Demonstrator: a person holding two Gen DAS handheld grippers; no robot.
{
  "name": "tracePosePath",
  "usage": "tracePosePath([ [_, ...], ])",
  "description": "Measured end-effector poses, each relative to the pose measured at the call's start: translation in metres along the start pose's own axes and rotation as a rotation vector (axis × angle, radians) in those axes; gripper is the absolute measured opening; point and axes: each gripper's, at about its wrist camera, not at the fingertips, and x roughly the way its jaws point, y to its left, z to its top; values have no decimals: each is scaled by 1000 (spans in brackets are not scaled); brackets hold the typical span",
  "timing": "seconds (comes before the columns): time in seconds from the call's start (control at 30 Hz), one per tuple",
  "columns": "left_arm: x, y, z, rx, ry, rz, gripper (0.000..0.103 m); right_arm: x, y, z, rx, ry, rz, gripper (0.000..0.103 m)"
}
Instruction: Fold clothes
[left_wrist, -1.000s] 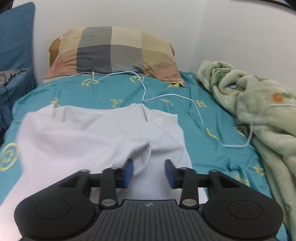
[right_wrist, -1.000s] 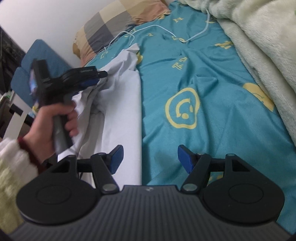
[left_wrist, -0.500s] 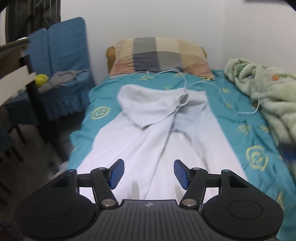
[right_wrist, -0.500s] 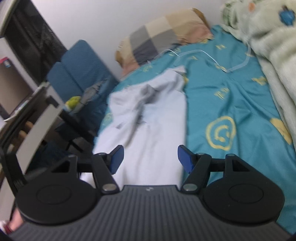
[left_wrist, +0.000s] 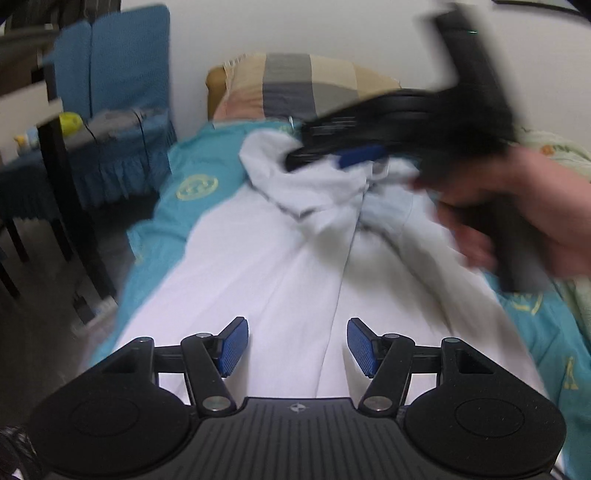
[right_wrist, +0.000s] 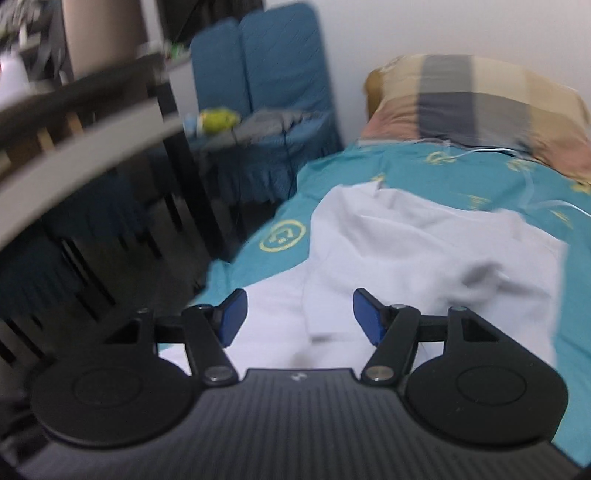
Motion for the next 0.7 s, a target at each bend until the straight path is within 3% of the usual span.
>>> tracePosePath([
  [0.07,7,1,-3,21,11,-12,61,34,3,2,-43,52,-16,65],
  [0.13,11,2,-4,30,4,-33,61,59,8,0,-105,97,-49,58],
  [0.2,15,5,-4,9,-6,-62,61,66,6,-3,-151,101,-113,44],
  [0.27,16,7,-5,-20,-8,-73,61,67,-1,-1,-155,90,-159,9],
  [0.3,17,8,-6,-31,-8,-78,61,65,-7,3,-141,75,-175,6],
  [0.5,18,6,-9,-50,7,-84,61,27,-74,59,33,-123,-258,5],
  [0.6,20,6,-8,-45,15,-80,61,27,-120,74,162,-159,-332,5],
  [0.7,21,9,-7,-58,9,-91,61,44,-160,71,228,-133,-389,5],
])
